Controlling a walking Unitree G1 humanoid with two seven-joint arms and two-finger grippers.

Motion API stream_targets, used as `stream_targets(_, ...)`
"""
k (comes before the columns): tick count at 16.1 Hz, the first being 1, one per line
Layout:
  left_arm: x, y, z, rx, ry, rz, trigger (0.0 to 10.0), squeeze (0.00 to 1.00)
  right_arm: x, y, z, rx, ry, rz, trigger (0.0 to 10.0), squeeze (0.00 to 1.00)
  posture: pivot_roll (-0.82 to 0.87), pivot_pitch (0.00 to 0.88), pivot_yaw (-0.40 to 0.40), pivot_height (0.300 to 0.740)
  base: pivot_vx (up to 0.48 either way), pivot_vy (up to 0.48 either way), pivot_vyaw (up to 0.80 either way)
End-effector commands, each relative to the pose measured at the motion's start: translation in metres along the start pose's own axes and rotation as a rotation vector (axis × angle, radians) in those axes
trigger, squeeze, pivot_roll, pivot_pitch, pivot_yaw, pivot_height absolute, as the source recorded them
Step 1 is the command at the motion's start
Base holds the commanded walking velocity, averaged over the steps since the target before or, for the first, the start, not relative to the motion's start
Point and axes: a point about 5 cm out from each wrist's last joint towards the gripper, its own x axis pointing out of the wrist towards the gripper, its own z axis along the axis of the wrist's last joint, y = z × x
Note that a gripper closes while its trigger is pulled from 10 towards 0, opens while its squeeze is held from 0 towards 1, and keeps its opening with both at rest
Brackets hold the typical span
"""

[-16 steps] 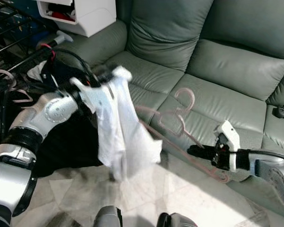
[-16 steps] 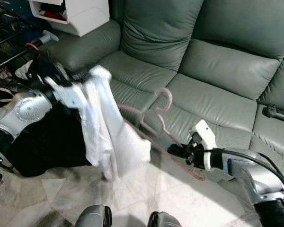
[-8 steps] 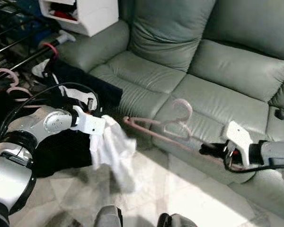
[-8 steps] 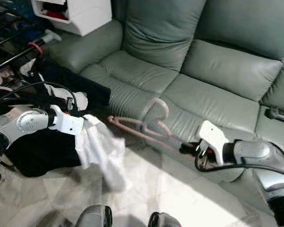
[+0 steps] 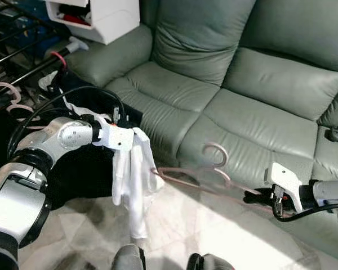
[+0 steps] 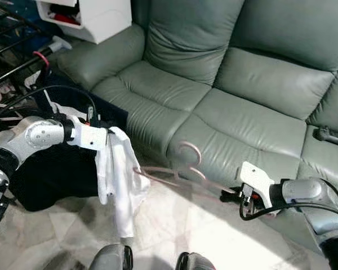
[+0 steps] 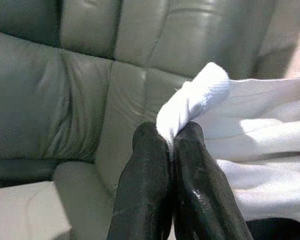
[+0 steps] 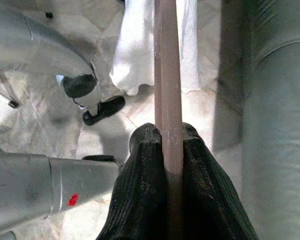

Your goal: Hang hanger

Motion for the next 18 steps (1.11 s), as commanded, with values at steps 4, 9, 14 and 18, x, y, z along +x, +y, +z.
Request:
stream_targets(4,-0.005,0.022,0.011,-0.045,-0.084,0.029,10.0,0.0,0.005,-0.025,0.004,-0.125,-0.012,-0.233,10.0,0.0,-0.06,0.053,-0.02,0.74,0.0,0.0,0.0)
stream_targets(9,-0.001,0.035,0.037,-0.052,-0.237,0.049,10.0,0.0,0.011,-0.033,0.007,-0.134,-0.07,-0.315,10.0,0.0,-0.06,0.054,-0.022,0.74,0.0,0.0,0.0)
stream_targets(14,-0.002,0.047,0.055,-0.036,-0.324,0.13,10.0,0.0,0.008,-0.033,0.018,-0.12,-0.16,-0.235,10.0,0.0,-0.06,0.064,-0.019,0.74,0.0,0.0,0.0)
stream_targets(18,-0.001,0.059,0.076,0.006,-0.42,0.212,10.0,0.0,0.013,-0.031,0.013,-0.136,-0.11,-0.205,10.0,0.0,-0.06,0.066,-0.018,0.74,0.0,0.0,0.0)
